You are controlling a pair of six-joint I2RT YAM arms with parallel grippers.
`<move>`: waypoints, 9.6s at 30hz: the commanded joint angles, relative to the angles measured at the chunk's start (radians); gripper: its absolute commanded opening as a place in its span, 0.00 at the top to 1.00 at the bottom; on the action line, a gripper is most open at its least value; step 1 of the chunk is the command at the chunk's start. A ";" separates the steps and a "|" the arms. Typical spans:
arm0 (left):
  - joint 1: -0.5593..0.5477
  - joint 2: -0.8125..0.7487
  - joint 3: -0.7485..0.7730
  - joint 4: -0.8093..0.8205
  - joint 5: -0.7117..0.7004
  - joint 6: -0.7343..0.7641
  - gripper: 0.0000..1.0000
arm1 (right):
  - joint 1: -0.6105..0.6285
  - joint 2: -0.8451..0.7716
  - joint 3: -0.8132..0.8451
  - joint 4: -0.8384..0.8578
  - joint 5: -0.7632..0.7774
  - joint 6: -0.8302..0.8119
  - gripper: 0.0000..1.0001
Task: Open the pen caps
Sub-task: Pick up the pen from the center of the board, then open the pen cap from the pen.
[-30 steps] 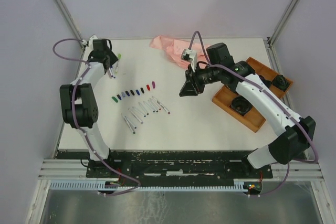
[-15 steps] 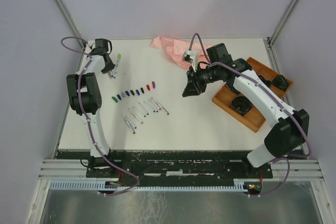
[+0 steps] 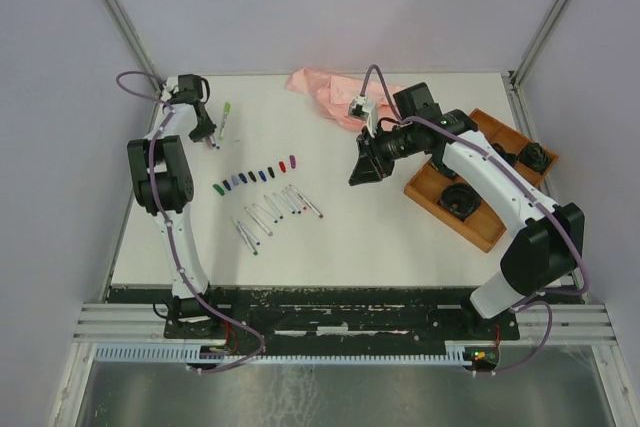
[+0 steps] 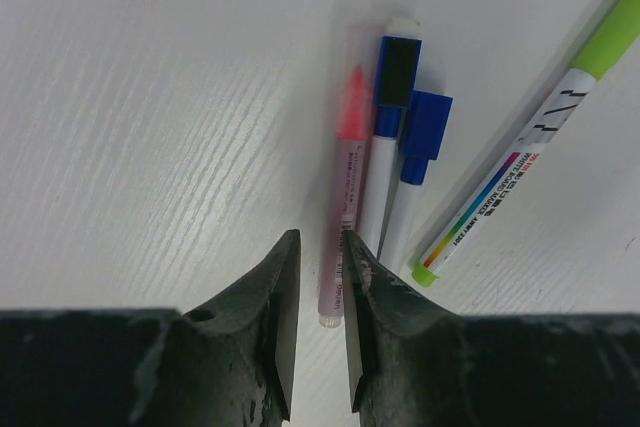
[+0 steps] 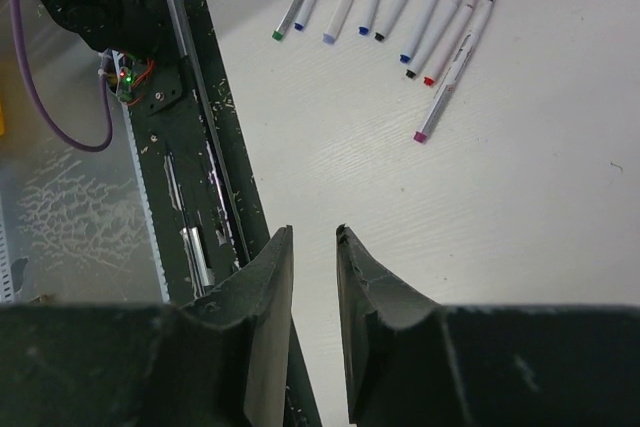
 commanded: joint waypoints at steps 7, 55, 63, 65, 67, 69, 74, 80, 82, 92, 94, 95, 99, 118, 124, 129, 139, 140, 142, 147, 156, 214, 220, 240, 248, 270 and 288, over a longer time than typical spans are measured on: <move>0.002 0.023 0.053 -0.014 0.033 0.048 0.69 | -0.009 0.008 0.033 0.007 -0.051 -0.014 0.70; 0.007 -0.272 -0.290 0.023 0.040 0.044 0.96 | -0.033 -0.036 0.009 0.039 -0.141 0.017 0.70; 0.005 -0.563 -0.524 0.223 0.213 -0.062 0.97 | -0.033 -0.093 -0.056 0.142 -0.217 0.042 0.70; 0.003 -0.659 -0.650 0.333 0.323 -0.108 0.97 | -0.033 -0.116 -0.077 0.182 -0.230 0.060 0.71; -0.002 -0.765 -0.776 0.470 0.429 -0.156 0.97 | -0.035 -0.145 -0.104 0.235 -0.249 0.088 0.71; -0.012 -0.871 -0.897 0.646 0.515 -0.220 0.97 | -0.037 -0.179 -0.134 0.299 -0.259 0.124 0.71; -0.111 -1.122 -1.126 0.942 0.604 -0.301 0.97 | -0.044 -0.258 -0.211 0.477 -0.258 0.254 0.69; -0.354 -1.367 -1.361 1.259 0.482 -0.334 0.97 | -0.054 -0.324 -0.363 0.862 -0.223 0.535 0.56; -0.433 -1.415 -1.414 1.326 0.424 -0.335 0.97 | -0.059 -0.324 -0.408 0.999 -0.222 0.645 0.52; -0.716 -1.486 -1.487 1.511 0.293 -0.303 0.97 | -0.060 -0.291 -0.668 1.888 -0.137 1.119 0.27; -0.762 -1.467 -1.493 1.553 0.279 -0.281 0.97 | -0.058 -0.281 -0.706 2.020 -0.098 1.171 0.24; -0.787 -1.453 -1.493 1.570 0.273 -0.269 0.97 | -0.057 -0.278 -0.712 2.041 -0.092 1.179 0.24; -0.885 -1.382 -1.483 1.633 0.247 -0.203 0.97 | -0.053 -0.269 -0.709 2.021 -0.096 1.177 0.23; -1.061 -1.158 -1.425 1.820 0.195 -0.129 0.97 | 0.077 -0.246 -0.681 1.717 -0.095 0.960 0.32; -1.069 -1.150 -1.425 1.820 0.188 -0.131 0.97 | 0.082 -0.248 -0.670 1.699 -0.091 0.973 0.39; -1.071 -1.149 -1.437 1.826 0.180 -0.138 0.97 | 0.081 -0.250 -0.669 1.738 -0.090 1.013 0.46; -1.070 -1.156 -1.455 1.815 0.161 -0.140 0.97 | 0.076 -0.258 -0.685 1.887 -0.085 1.114 0.48; -1.070 -1.154 -1.457 1.815 0.160 -0.142 0.97 | 0.074 -0.260 -0.687 1.896 -0.085 1.120 0.48; -1.072 -1.151 -1.460 1.818 0.159 -0.145 0.97 | 0.073 -0.260 -0.687 1.897 -0.083 1.122 0.48; -1.071 -1.154 -1.455 1.820 0.163 -0.149 0.97 | 0.073 -0.252 -0.678 1.838 -0.089 1.100 0.55; -1.071 -1.142 -1.449 1.820 0.166 -0.157 0.97 | 0.075 -0.246 -0.664 1.798 -0.102 1.098 0.69; -0.816 -1.345 -1.269 1.274 0.364 -0.482 0.32 | 0.088 -0.261 -0.579 1.427 -0.161 0.835 1.00; -0.815 -1.324 -1.234 1.266 0.372 -0.506 0.37 | 0.088 -0.255 -0.568 1.373 -0.155 0.805 1.00; -0.823 -1.189 -1.142 1.138 0.440 -0.509 0.69 | 0.090 -0.246 -0.546 1.250 -0.126 0.721 1.00; -0.823 -1.179 -1.113 1.080 0.404 -0.454 0.97 | 0.089 -0.242 -0.534 1.208 -0.119 0.698 1.00; -0.522 -1.064 -0.609 0.964 0.130 -0.222 0.97 | 0.099 -0.087 -0.504 1.140 -0.132 0.706 1.00; -0.512 -0.788 -0.790 0.772 0.289 -0.294 0.97 | 0.092 -0.078 -0.438 0.920 -0.074 0.546 1.00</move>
